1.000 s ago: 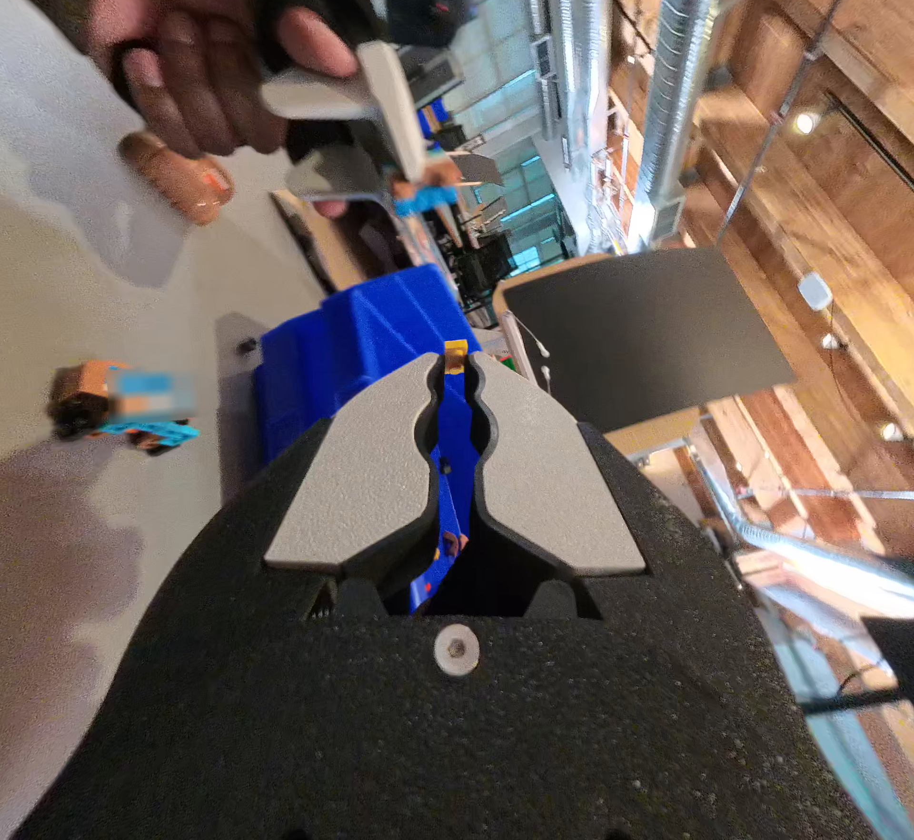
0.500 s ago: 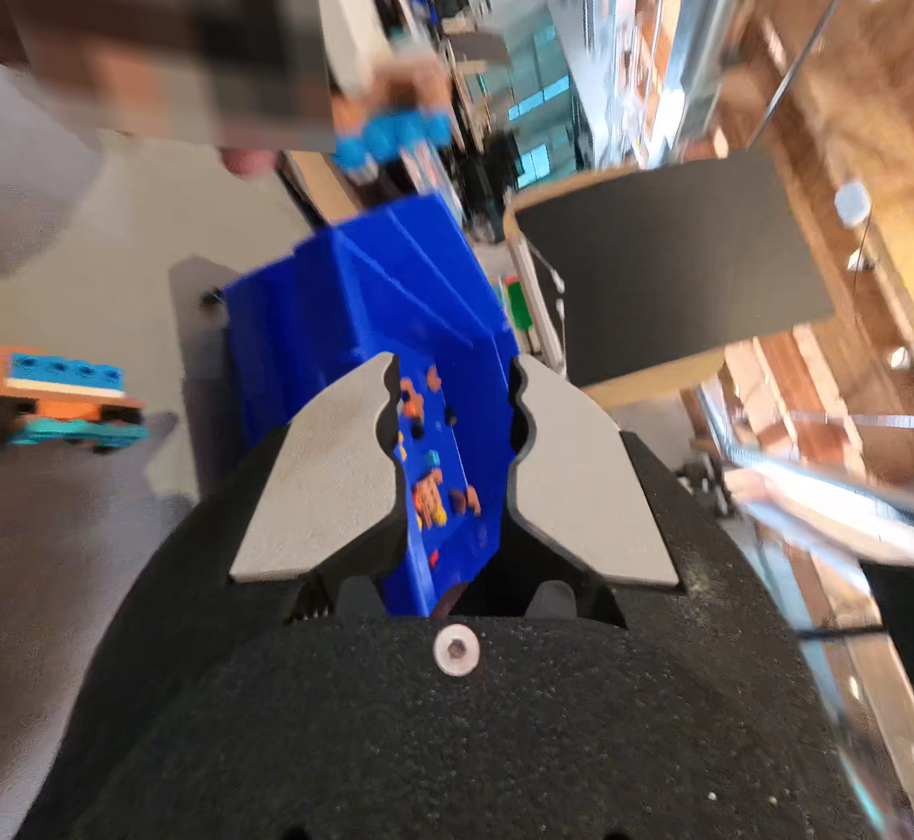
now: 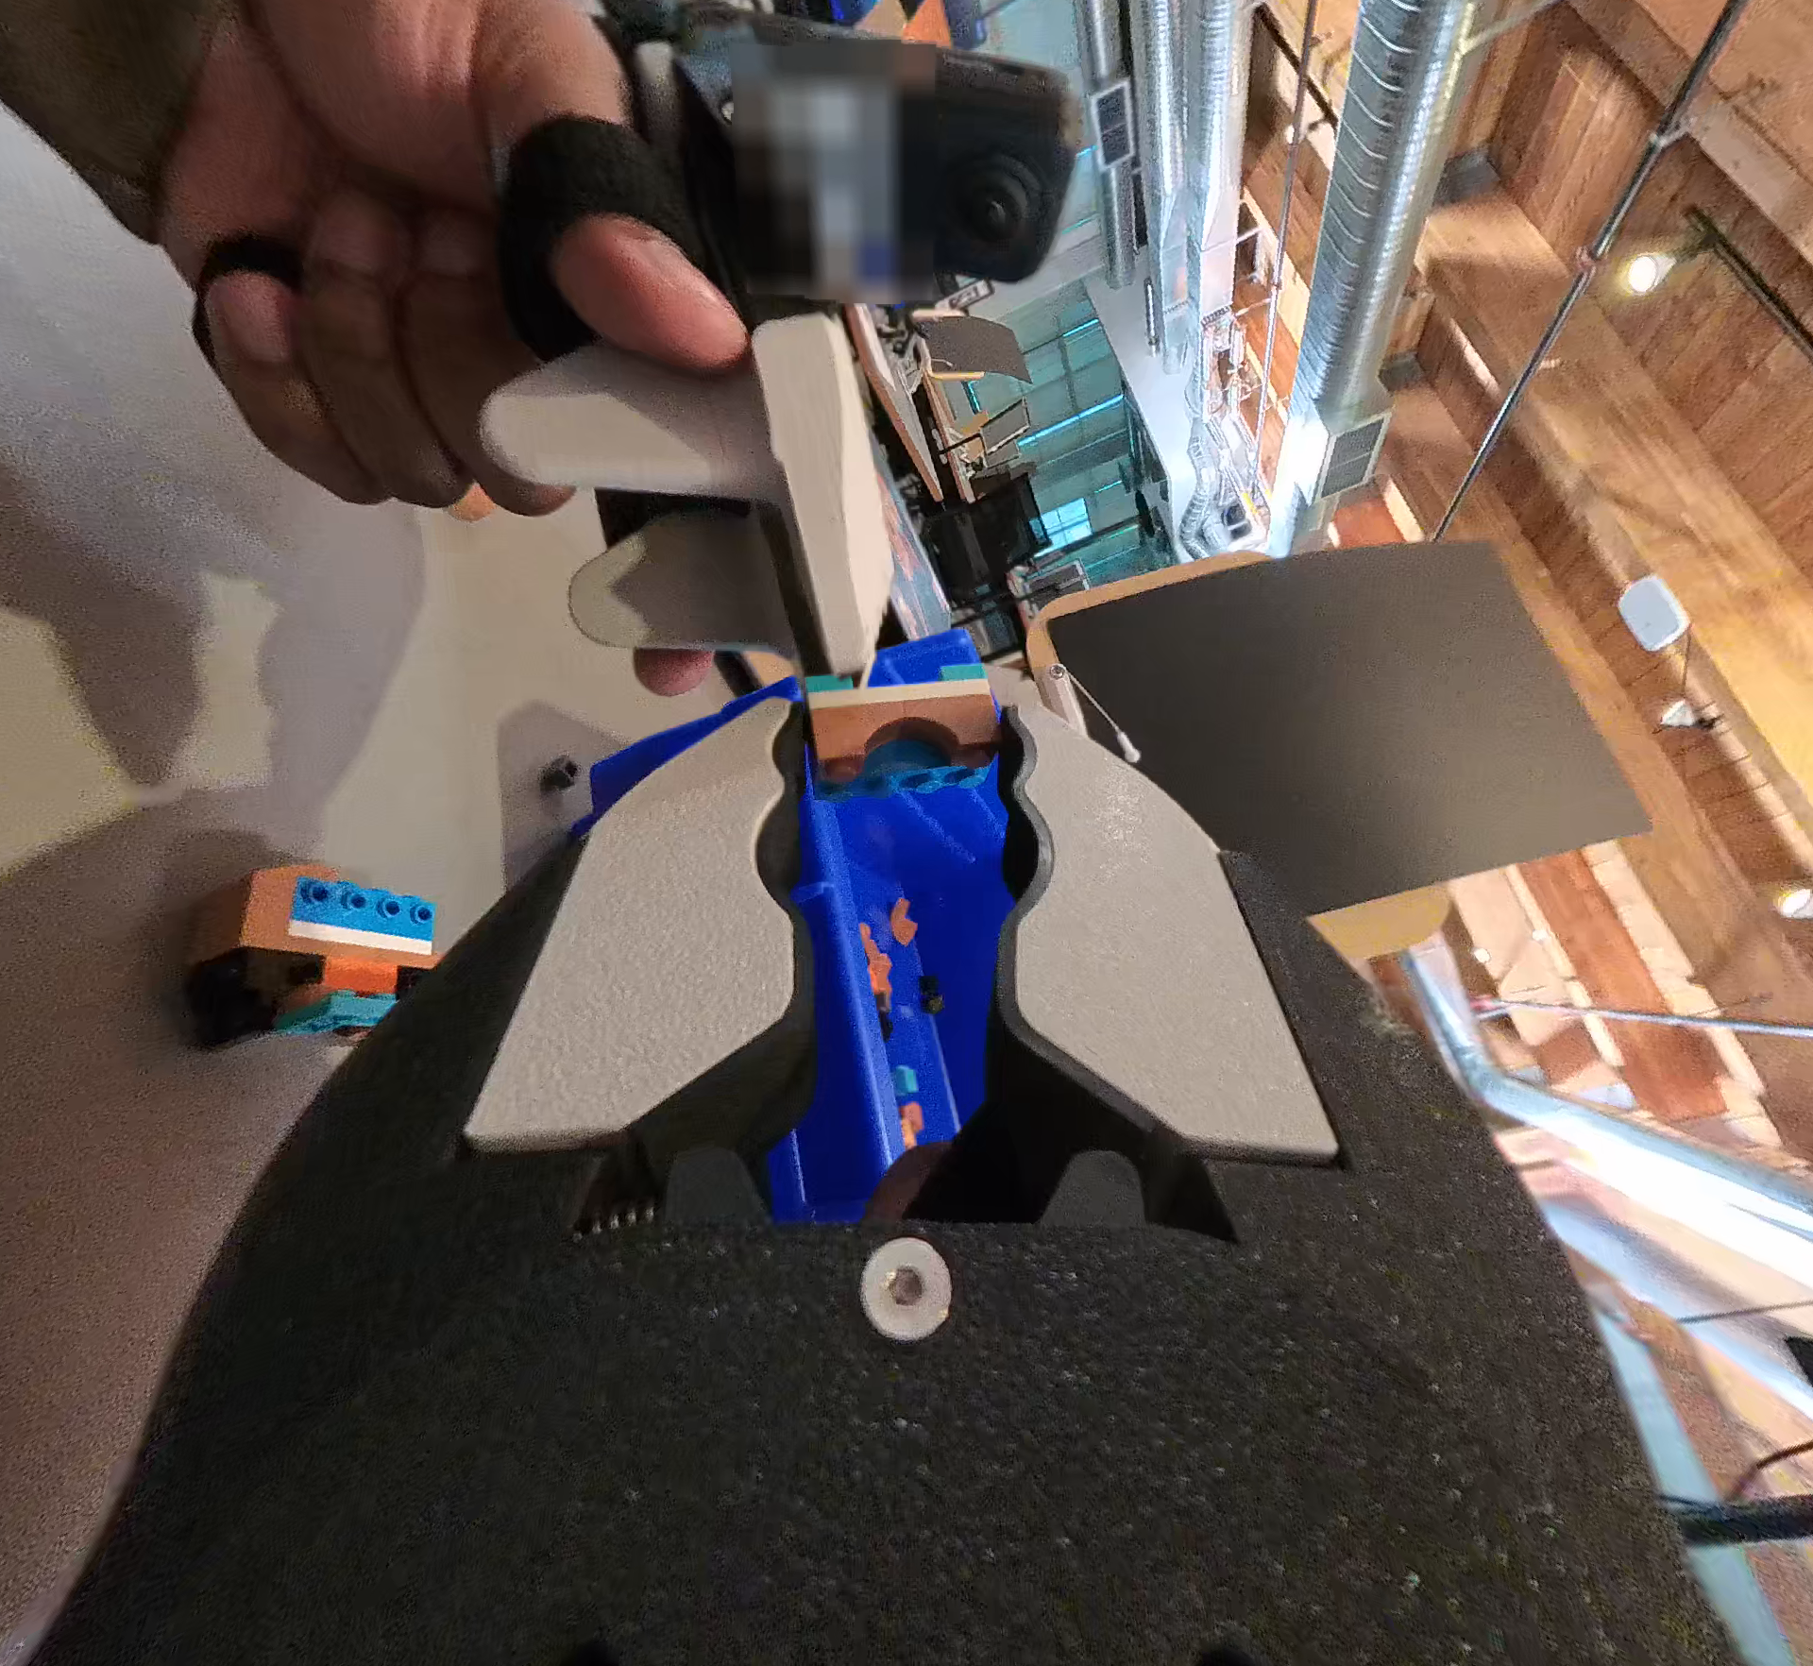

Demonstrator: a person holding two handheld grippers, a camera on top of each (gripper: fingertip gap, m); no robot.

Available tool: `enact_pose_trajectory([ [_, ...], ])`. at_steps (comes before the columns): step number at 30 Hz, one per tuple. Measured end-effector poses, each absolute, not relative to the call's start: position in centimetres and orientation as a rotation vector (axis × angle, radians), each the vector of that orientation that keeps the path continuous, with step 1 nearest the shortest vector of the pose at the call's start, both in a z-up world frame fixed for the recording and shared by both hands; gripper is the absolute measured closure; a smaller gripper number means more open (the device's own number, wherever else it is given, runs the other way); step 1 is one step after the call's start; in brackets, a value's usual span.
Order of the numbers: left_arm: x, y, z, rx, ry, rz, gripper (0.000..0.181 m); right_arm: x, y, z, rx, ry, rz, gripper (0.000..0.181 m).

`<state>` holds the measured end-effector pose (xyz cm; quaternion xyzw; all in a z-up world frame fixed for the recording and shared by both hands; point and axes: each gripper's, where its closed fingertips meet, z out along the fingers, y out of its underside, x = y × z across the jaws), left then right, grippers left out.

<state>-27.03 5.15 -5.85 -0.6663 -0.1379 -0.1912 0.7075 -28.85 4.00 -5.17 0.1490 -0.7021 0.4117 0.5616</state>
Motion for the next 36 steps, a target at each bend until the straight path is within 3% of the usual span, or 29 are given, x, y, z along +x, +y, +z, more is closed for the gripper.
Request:
enact_pose_trajectory([
  [12,-26.2,5.5,-5.1,-1.460,-0.240,-0.367,0.148,-28.1,4.3,-4.1,0.377,-1.532,1.022,0.144],
  [14,-26.1,5.8,-5.3,-1.476,-0.228,-0.334,0.150,-27.8,4.1,-4.2,0.394,-1.522,1.016,0.144],
  [16,-26.0,5.9,-5.5,-1.495,-0.207,-0.289,0.163,-27.6,3.8,-4.5,0.409,-1.525,1.015,0.144],
  [27,-29.3,4.4,-5.7,-1.747,0.003,0.752,0.164,-27.4,5.1,-4.4,0.368,-1.661,1.182,0.137],
  [36,-28.8,5.8,-9.3,-1.961,0.314,1.087,0.164,-27.7,5.3,-7.1,0.480,-1.774,0.975,0.141],
])
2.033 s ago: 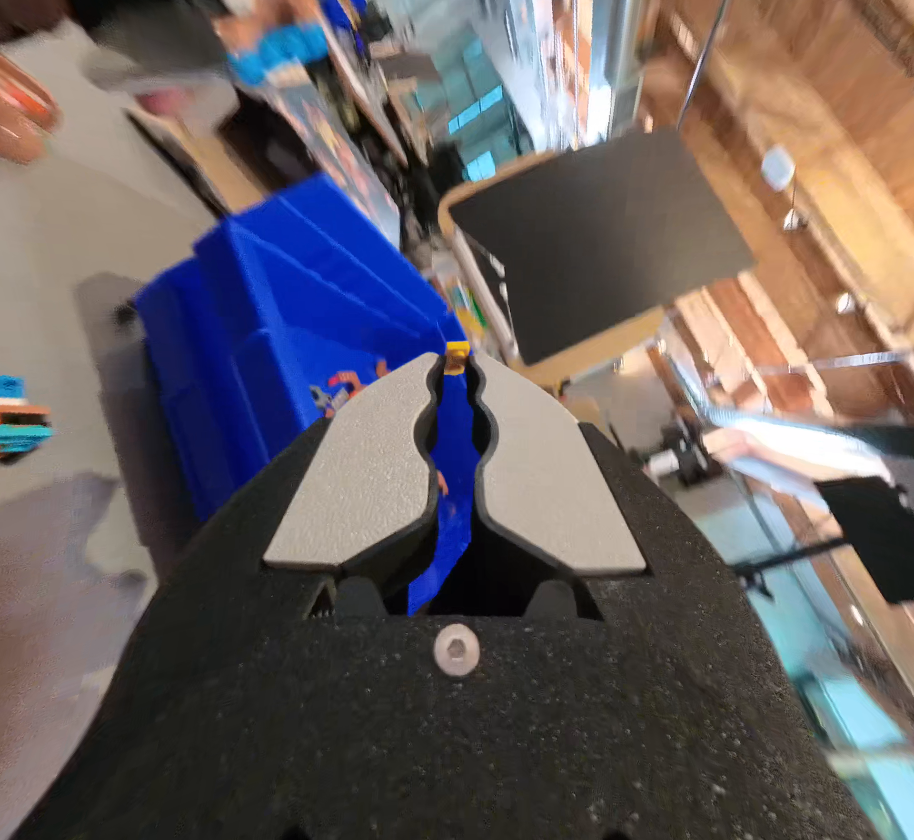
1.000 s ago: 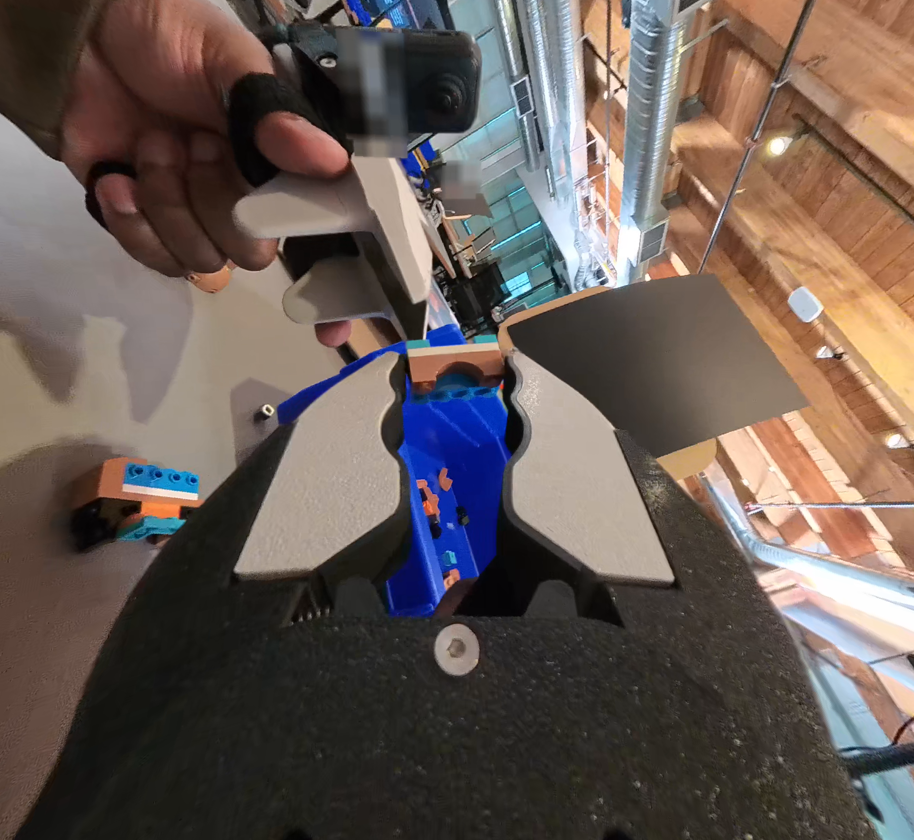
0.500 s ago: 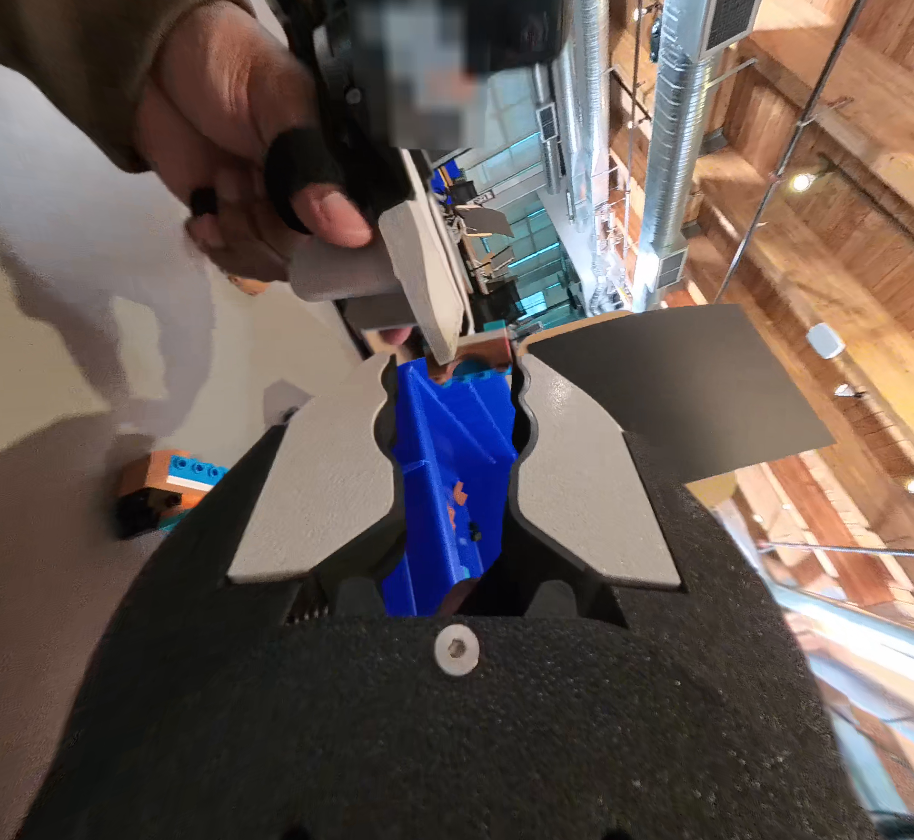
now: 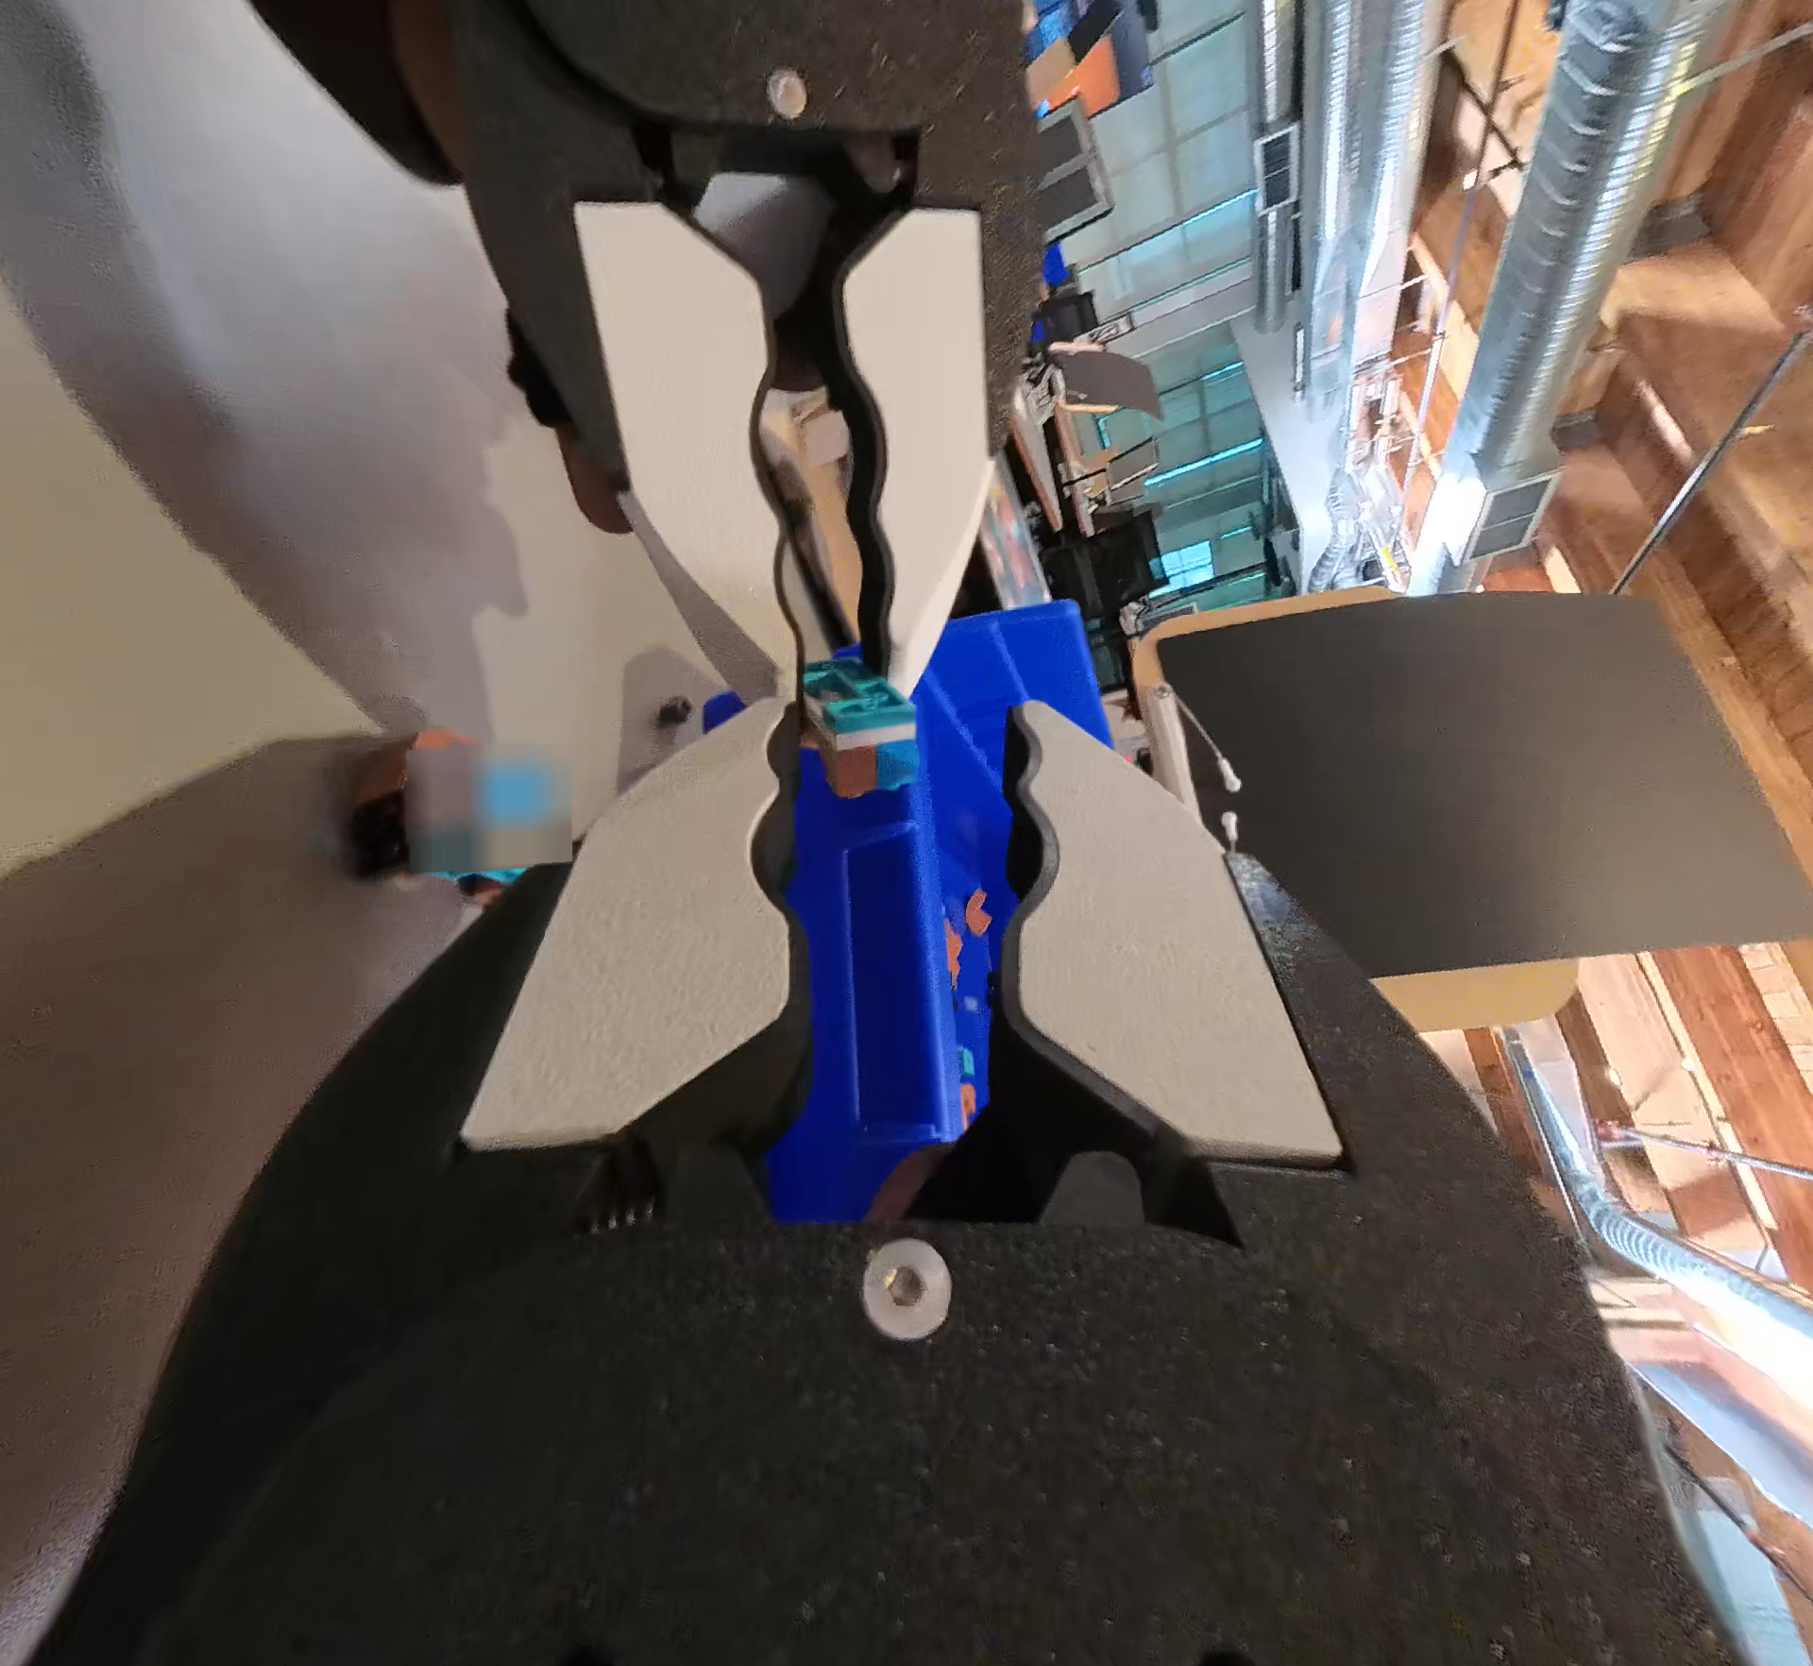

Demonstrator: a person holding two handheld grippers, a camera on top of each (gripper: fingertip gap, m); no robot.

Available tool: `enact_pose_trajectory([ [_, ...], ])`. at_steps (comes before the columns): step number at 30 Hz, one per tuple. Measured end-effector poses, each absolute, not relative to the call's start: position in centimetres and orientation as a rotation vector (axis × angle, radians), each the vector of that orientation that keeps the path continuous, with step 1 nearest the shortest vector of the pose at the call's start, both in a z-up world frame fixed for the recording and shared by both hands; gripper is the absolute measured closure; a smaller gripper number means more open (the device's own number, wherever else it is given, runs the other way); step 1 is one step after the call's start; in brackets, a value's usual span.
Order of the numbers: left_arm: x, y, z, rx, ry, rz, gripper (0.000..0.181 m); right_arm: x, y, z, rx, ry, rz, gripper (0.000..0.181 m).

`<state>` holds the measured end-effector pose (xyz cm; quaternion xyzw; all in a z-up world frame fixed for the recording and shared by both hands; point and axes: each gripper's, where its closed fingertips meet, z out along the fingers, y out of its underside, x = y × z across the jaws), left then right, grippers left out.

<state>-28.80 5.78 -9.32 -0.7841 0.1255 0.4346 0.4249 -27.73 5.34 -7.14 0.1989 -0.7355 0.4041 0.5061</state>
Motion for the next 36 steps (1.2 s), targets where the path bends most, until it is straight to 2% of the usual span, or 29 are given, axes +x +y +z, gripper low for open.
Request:
enact_pose_trajectory([
  [3,-28.7,5.8,-9.6,-1.975,0.349,1.113,0.164,-28.0,5.4,-8.1,0.503,-1.808,0.910,0.146],
  [6,-28.8,5.7,-9.5,-1.973,0.361,1.139,0.164,-27.9,5.4,-8.4,0.513,-1.820,0.906,0.162],
  [9,-28.7,5.9,-8.6,-1.911,0.325,1.111,0.163,-28.0,5.4,-7.8,0.468,-1.811,0.954,0.163],
  [11,-28.3,6.1,-7.7,-1.844,0.266,1.003,0.150,-28.0,5.6,-6.7,0.409,-1.788,1.045,0.163],
  [15,-27.3,6.0,-5.6,-1.698,0.133,0.709,0.140,-26.9,5.6,-4.6,0.292,-1.772,1.372,0.163],
  [26,-25.5,5.7,-4.0,-1.545,0.158,0.498,0.161,-25.1,5.0,-3.1,0.192,-1.769,1.846,0.163],
  [31,-24.8,5.6,-4.7,-1.615,0.206,0.443,0.162,-24.5,5.0,-3.7,0.273,-1.829,1.810,0.162],
  [34,-24.5,5.7,-5.2,-1.668,0.249,0.483,0.162,-24.3,5.2,-4.2,0.319,-1.861,1.727,0.150],
  [36,-24.7,5.8,-5.9,-1.721,0.269,0.527,0.162,-24.3,5.3,-4.4,0.347,-1.874,1.671,0.149],
])
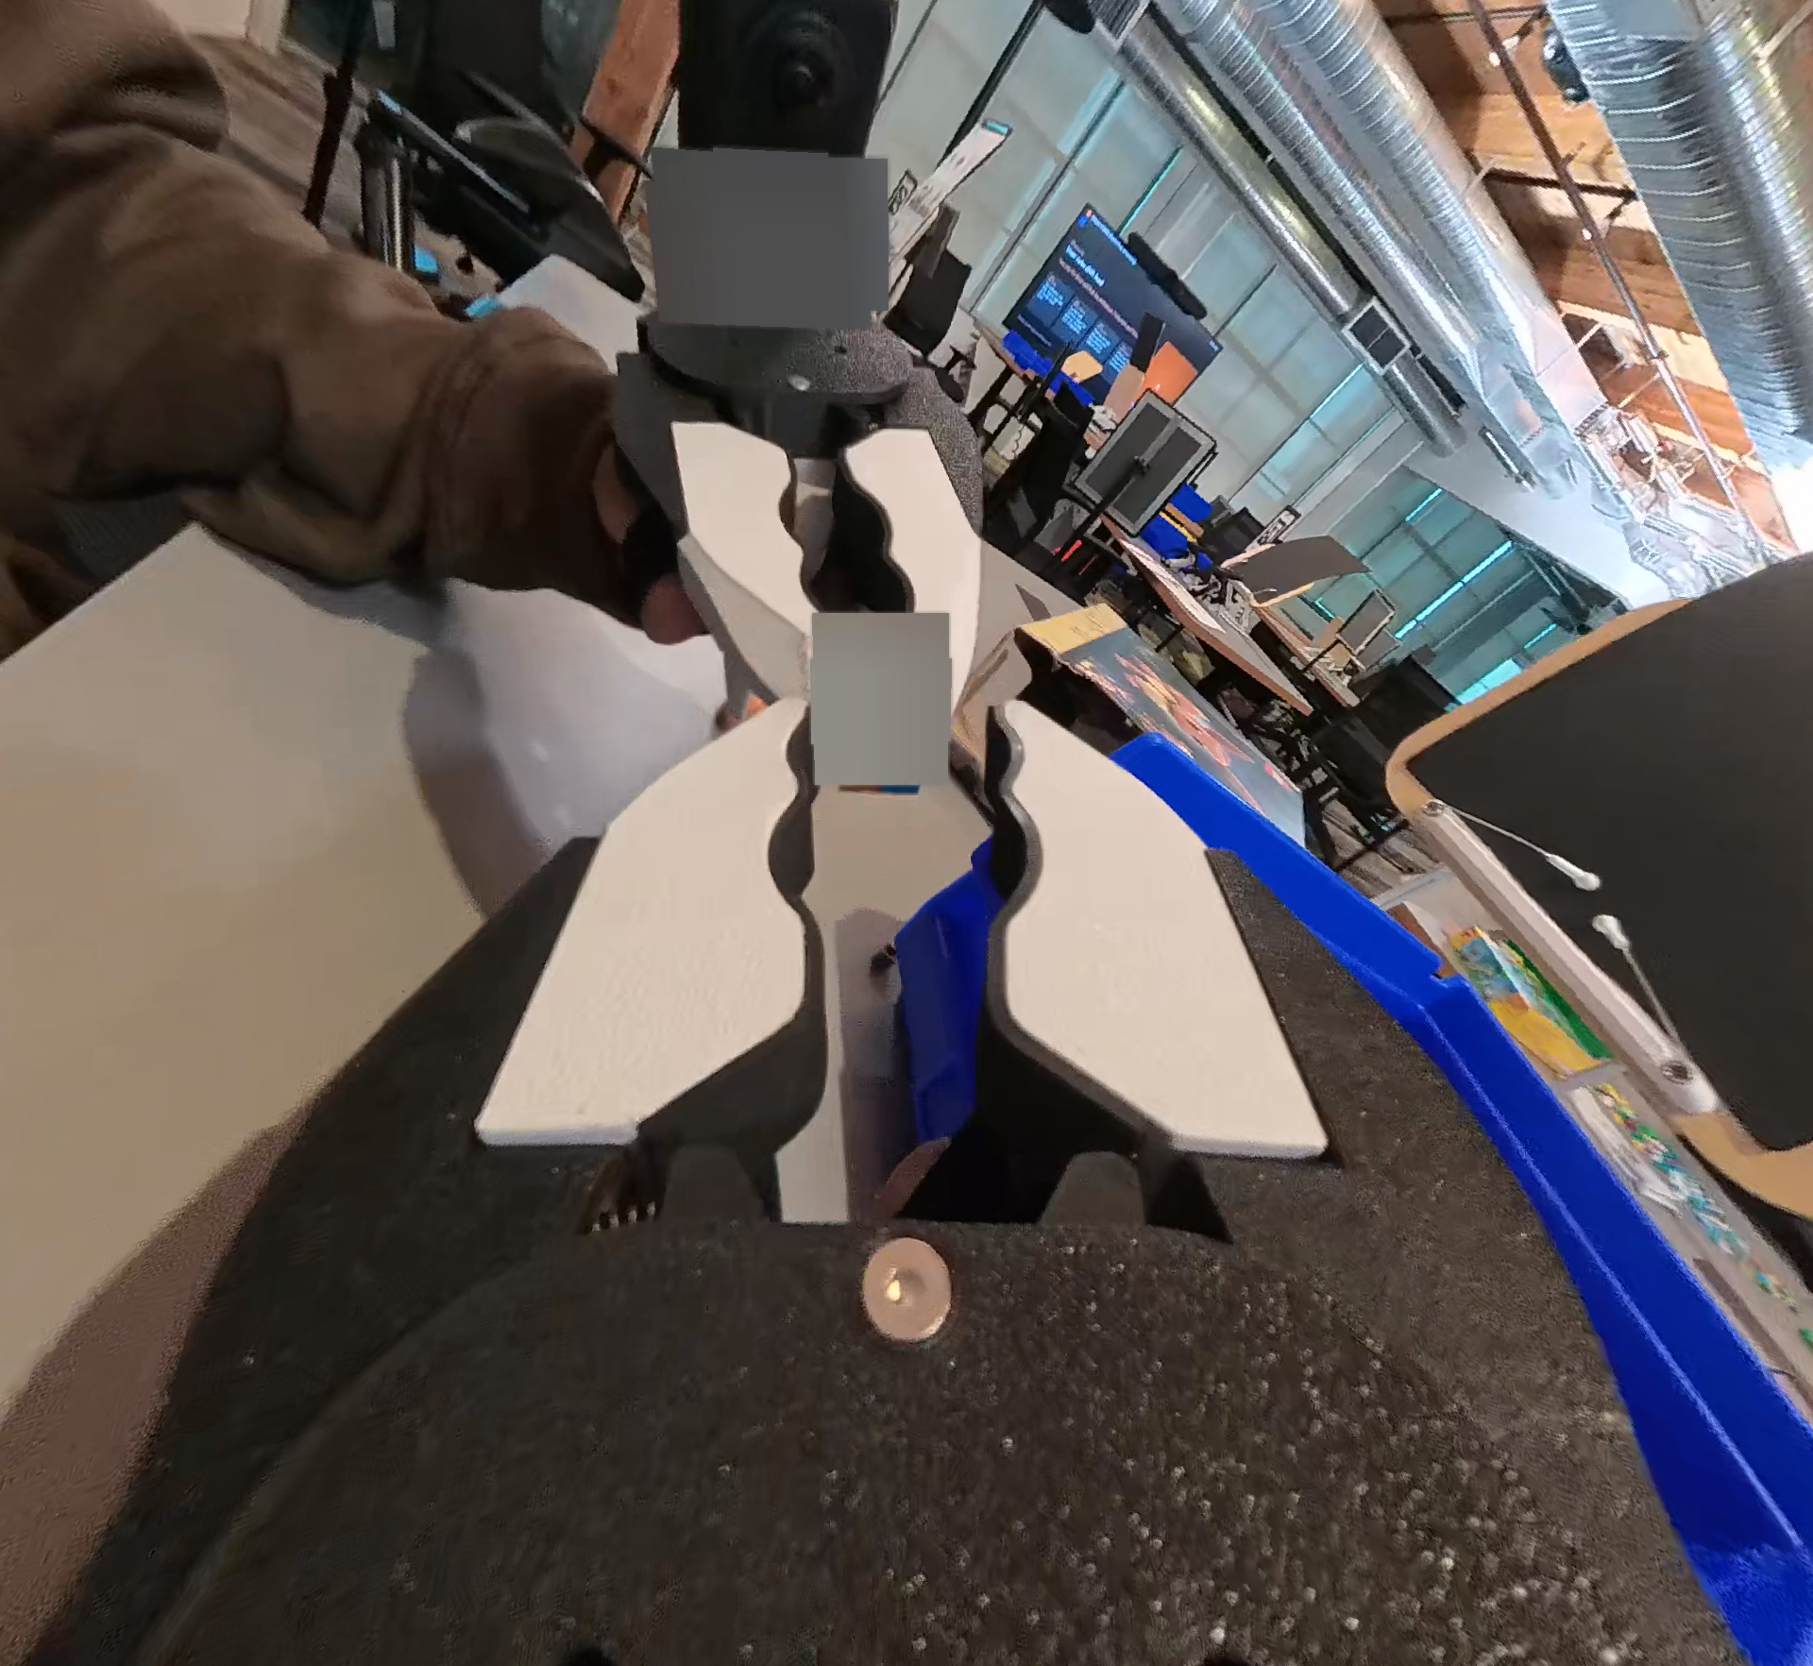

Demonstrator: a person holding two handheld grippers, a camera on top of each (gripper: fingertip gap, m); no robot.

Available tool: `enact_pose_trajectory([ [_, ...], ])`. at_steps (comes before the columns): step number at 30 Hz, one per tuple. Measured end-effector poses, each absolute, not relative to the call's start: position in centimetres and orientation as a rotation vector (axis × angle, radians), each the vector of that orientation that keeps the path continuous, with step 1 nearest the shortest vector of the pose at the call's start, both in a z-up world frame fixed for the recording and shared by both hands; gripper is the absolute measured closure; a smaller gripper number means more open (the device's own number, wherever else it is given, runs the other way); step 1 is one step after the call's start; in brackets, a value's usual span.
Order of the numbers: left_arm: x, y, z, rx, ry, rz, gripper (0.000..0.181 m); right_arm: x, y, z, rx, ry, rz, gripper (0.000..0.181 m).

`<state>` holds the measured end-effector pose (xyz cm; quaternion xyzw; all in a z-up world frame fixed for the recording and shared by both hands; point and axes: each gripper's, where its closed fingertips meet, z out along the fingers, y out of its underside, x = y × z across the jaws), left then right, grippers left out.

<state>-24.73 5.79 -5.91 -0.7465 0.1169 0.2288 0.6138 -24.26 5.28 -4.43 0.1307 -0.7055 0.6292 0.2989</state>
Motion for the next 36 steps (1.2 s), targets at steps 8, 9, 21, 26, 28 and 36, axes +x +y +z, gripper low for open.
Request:
enact_pose_trajectory([
  [8,-24.8,6.0,-7.0,-1.784,0.312,0.581,0.162,-24.6,5.3,-6.4,0.417,-1.953,1.452,0.162],
  [9,-24.8,6.0,-7.1,-1.793,0.318,0.586,0.162,-24.5,5.2,-6.5,0.420,-1.959,1.451,0.162],
  [21,-25.6,6.3,-8.7,-1.891,0.366,0.735,0.162,-25.1,5.6,-7.9,0.444,-1.996,1.332,0.160],
  [26,-25.3,6.4,-8.6,-1.873,0.383,0.738,0.162,-24.8,5.5,-8.3,0.448,-2.017,1.357,0.160],
  [28,-25.1,6.5,-8.4,-1.857,0.394,0.739,0.162,-24.5,5.5,-8.0,0.451,-2.016,1.401,0.160],
  [36,-24.4,6.6,-7.7,-1.803,0.420,0.726,0.162,-23.8,5.7,-7.2,0.455,-2.004,1.484,0.163],
])
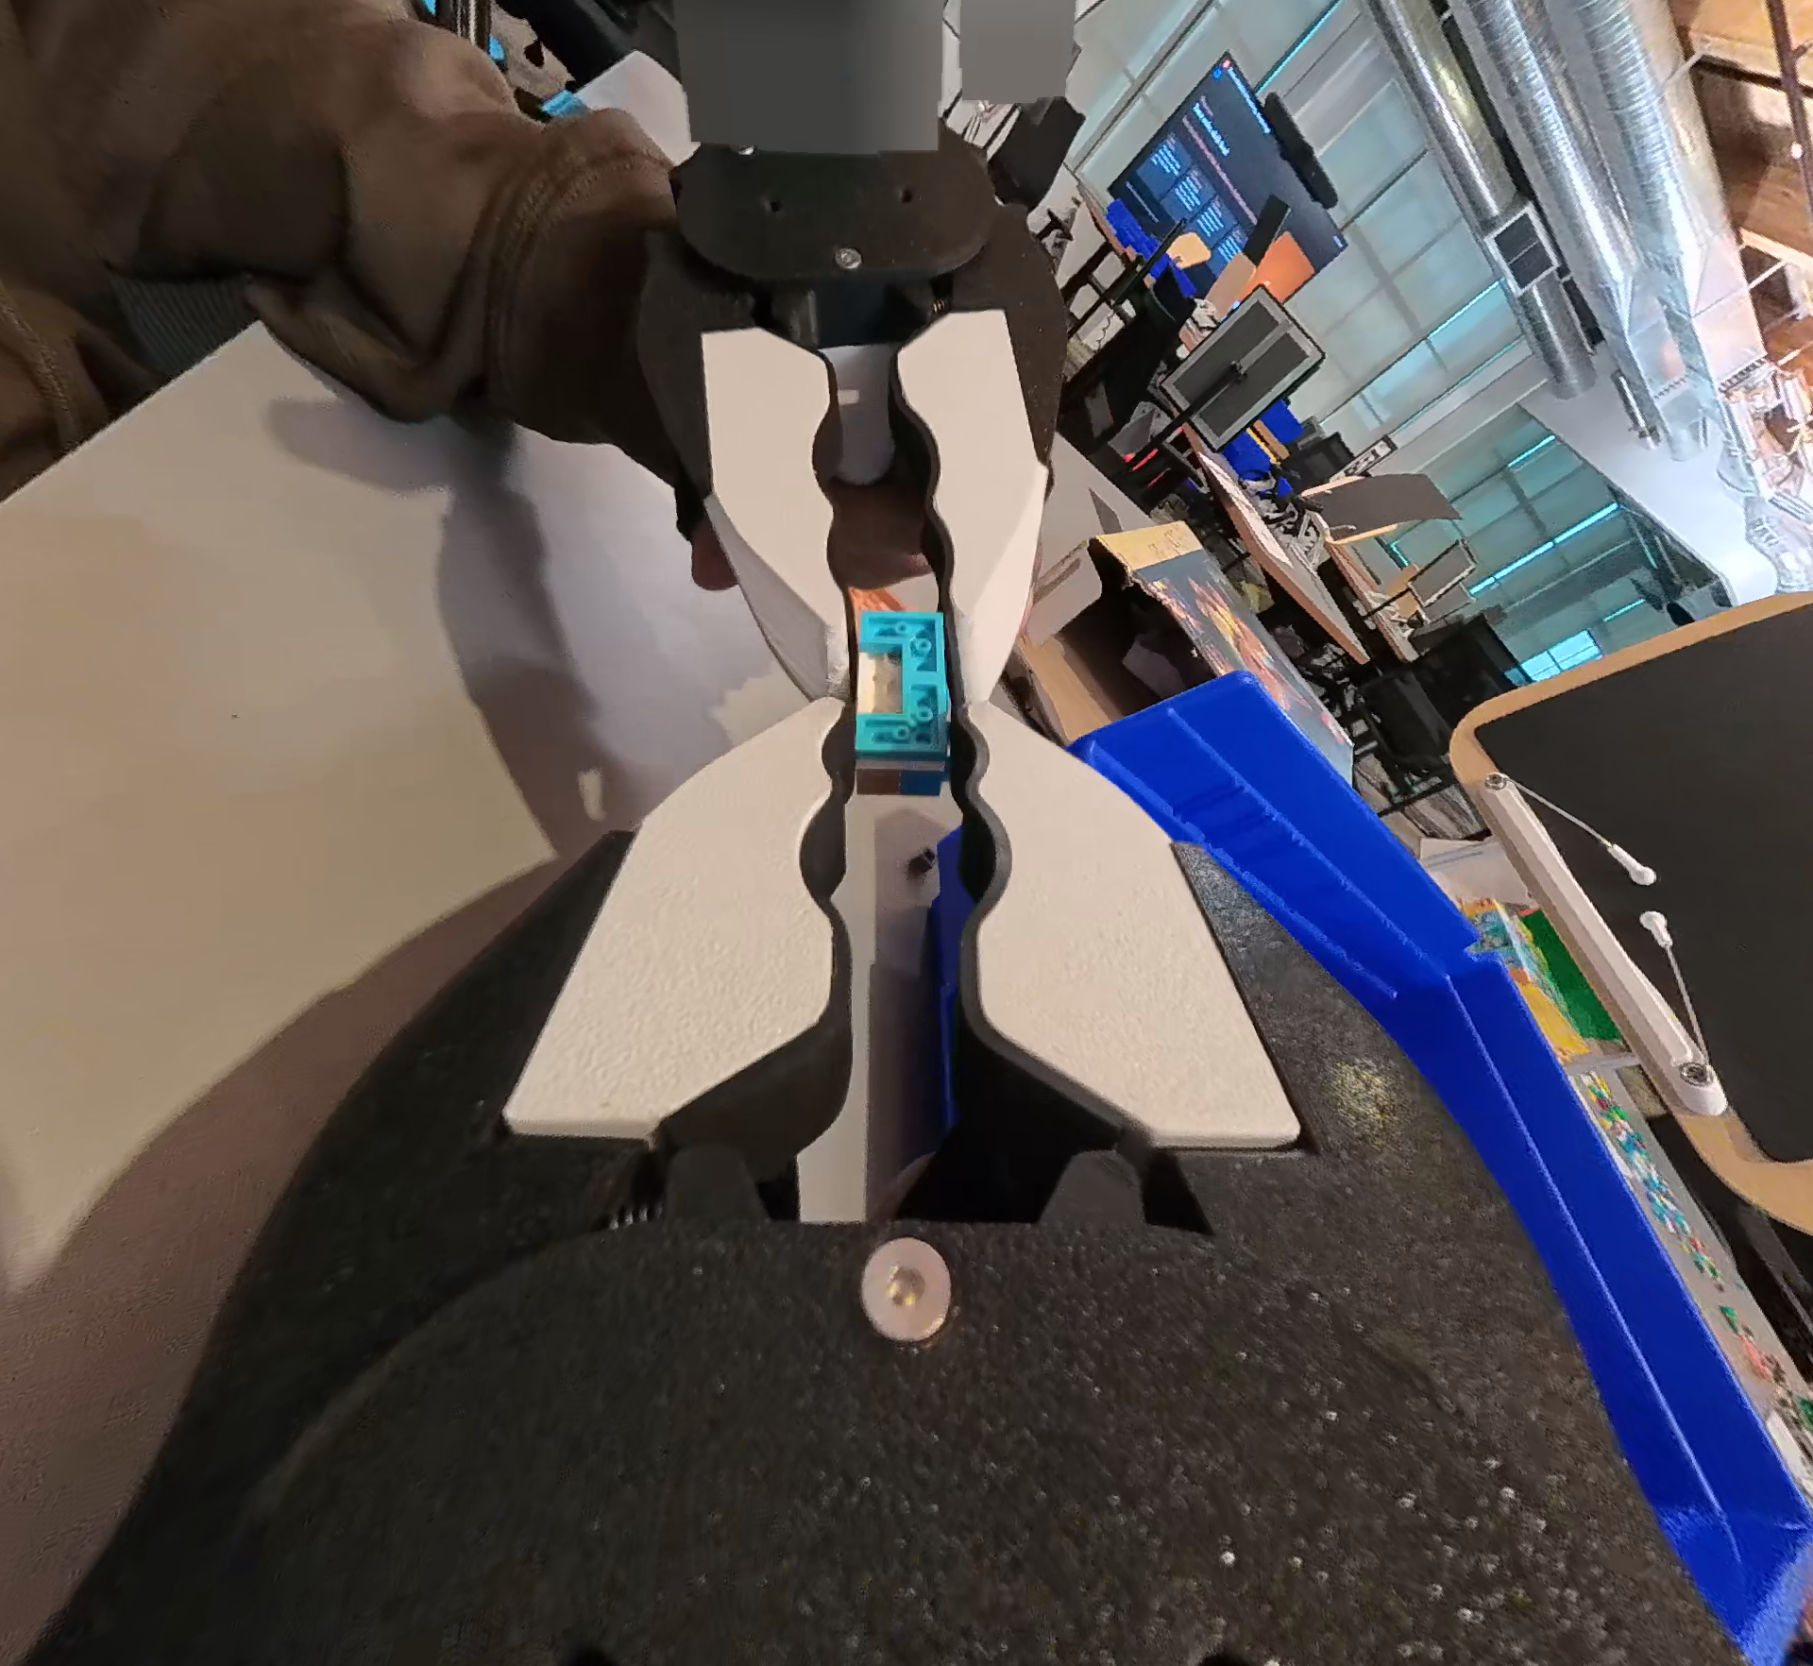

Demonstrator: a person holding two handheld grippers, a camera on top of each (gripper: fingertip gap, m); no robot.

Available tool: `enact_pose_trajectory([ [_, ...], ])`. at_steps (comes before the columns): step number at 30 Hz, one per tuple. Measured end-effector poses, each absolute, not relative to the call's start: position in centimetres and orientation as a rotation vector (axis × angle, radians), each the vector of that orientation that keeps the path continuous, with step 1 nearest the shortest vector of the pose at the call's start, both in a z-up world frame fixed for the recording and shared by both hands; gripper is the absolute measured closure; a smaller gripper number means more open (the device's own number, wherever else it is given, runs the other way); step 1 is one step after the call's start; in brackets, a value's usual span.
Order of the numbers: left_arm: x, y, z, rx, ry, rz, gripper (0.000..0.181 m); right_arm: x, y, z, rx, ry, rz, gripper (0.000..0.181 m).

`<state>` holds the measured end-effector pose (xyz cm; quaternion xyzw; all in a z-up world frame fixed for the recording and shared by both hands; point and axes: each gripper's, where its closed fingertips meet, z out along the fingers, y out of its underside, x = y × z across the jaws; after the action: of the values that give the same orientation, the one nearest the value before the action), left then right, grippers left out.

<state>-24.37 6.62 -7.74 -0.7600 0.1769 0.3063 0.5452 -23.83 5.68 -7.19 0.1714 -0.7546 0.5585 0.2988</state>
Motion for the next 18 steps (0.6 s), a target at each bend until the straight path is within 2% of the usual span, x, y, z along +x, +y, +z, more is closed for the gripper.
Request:
enact_pose_trajectory([
  [11,-24.25,6.58,-7.67,-1.798,0.434,0.735,0.162,-23.47,5.87,-7.06,0.471,-2.010,1.496,0.160],
  [18,-24.19,6.61,-7.87,-1.807,0.449,0.744,0.162,-23.45,5.92,-7.25,0.474,-2.029,1.491,0.164],
])
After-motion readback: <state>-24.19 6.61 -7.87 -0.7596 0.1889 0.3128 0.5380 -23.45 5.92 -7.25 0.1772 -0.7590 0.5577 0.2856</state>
